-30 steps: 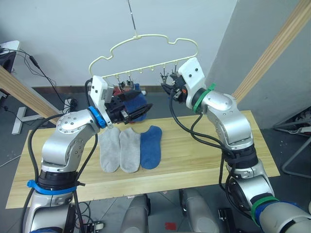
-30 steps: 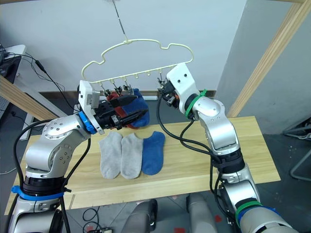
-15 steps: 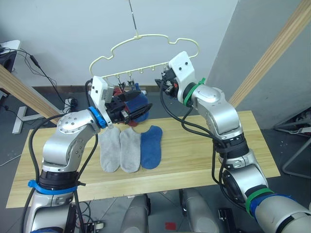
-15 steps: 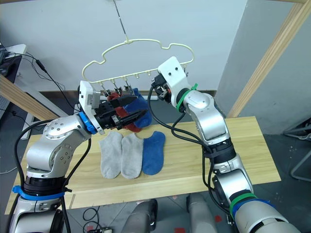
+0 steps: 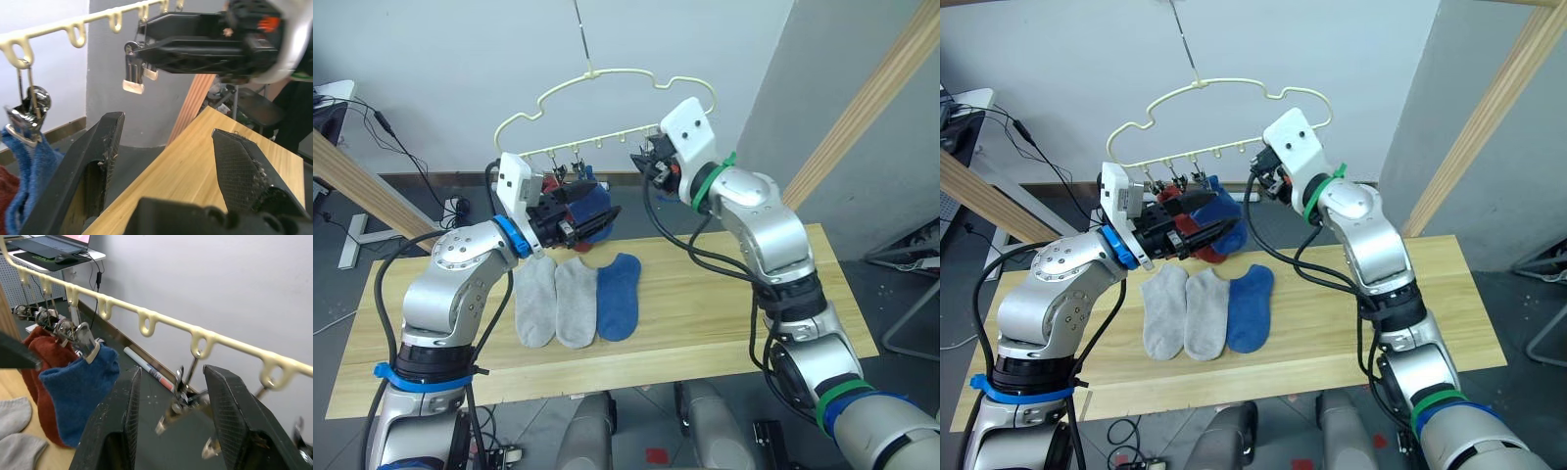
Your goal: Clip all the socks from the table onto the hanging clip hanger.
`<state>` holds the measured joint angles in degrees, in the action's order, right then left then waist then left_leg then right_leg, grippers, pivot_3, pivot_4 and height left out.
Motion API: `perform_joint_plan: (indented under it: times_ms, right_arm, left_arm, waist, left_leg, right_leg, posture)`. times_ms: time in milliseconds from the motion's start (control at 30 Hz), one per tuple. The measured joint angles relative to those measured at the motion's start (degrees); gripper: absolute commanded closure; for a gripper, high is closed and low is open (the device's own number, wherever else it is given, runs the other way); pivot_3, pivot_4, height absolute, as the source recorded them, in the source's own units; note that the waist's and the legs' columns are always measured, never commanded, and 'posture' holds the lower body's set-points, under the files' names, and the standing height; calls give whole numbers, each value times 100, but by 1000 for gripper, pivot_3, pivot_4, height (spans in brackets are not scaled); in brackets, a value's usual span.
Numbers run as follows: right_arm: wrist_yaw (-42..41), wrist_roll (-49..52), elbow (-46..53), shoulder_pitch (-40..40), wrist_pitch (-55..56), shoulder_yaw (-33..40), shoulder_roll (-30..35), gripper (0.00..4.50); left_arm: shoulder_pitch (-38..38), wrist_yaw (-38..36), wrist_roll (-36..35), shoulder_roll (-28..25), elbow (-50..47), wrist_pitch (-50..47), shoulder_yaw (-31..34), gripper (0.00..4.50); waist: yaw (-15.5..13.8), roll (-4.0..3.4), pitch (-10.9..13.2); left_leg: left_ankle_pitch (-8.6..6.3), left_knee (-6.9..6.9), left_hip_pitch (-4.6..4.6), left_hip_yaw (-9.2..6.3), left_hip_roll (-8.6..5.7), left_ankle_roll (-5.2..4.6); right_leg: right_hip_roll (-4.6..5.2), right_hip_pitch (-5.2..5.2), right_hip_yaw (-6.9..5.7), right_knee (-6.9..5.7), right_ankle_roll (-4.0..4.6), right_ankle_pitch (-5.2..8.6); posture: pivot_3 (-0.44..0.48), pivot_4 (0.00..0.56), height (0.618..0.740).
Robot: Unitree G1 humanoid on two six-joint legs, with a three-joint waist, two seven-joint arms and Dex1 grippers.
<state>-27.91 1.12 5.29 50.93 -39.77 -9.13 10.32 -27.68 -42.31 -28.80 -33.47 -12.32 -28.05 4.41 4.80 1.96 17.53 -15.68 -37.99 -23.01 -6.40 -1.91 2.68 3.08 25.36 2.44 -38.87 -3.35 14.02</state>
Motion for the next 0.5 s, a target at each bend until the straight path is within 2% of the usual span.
perform_joint_plan:
  times_ms: [200, 500]
  right_arm:
    - [-30, 128, 560, -267, -542, -15, 167, 2415]
    - [485, 180, -36, -110, -731, -19, -288, 2415]
  left_arm:
    - [-23, -74, 2, -16, 32, -6, -3, 1247]
    - [-77, -228, 160, -66, 102, 91, -34, 1247]
  waist:
    - [11, 0, 0]
    - [14, 0, 0]
  left_leg:
    - [0, -1, 2, 0, 6, 0]
    - [0, 0, 2, 1, 6, 0]
  right_leg:
    - [0, 0, -1, -5, 0, 0]
    - [-1, 1, -1, -4, 1, -1]
  posture:
    - [-67, 296, 740]
    - [-53, 294, 740]
